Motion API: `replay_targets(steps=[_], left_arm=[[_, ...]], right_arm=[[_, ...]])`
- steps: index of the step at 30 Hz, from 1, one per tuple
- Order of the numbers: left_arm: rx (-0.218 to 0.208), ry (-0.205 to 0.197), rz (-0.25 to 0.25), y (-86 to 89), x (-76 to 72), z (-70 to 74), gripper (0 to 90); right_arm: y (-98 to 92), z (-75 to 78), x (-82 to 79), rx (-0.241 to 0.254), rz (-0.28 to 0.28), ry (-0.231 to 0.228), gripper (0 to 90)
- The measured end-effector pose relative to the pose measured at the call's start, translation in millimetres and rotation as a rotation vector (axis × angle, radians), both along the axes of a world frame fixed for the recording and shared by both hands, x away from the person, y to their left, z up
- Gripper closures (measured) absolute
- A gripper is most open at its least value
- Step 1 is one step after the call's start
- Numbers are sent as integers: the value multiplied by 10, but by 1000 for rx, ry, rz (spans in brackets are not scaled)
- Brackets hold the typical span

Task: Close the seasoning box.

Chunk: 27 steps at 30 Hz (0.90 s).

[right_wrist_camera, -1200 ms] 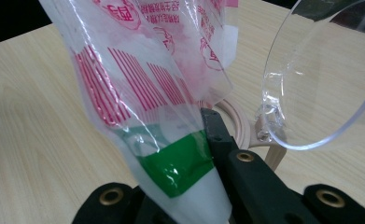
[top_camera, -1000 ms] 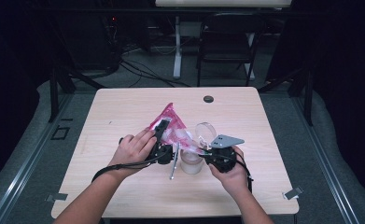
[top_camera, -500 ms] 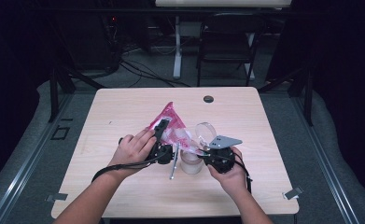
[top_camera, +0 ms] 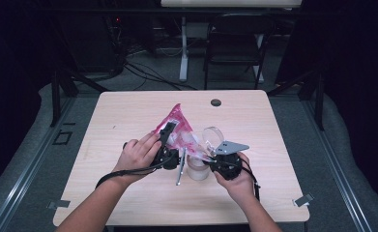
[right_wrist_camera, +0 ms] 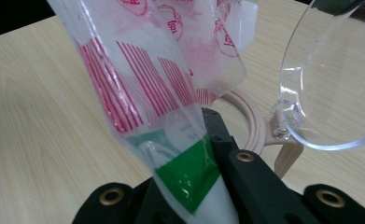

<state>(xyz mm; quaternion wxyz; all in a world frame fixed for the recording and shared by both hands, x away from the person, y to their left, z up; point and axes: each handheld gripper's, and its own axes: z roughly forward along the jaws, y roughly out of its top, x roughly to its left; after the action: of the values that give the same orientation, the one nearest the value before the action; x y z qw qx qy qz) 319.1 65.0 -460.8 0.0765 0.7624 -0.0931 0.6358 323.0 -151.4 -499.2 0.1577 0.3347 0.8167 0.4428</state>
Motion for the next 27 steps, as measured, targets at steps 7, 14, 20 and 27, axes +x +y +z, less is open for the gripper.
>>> replay_targets(steps=[7,14,20,27], left_arm=[[-7,6,3,-10,3,4,632],[-7,0,-6,-5,9,3,633],[-13,26,13,13,10,-1,633],[-28,51,32,39,12,-31,633]], right_arm=[[-5,0,2,1,-1,2,900],[-1,-2,1,0,0,1,900],[12,-4,-5,-1,1,0,900],[21,-4,-9,-7,3,0,900]])
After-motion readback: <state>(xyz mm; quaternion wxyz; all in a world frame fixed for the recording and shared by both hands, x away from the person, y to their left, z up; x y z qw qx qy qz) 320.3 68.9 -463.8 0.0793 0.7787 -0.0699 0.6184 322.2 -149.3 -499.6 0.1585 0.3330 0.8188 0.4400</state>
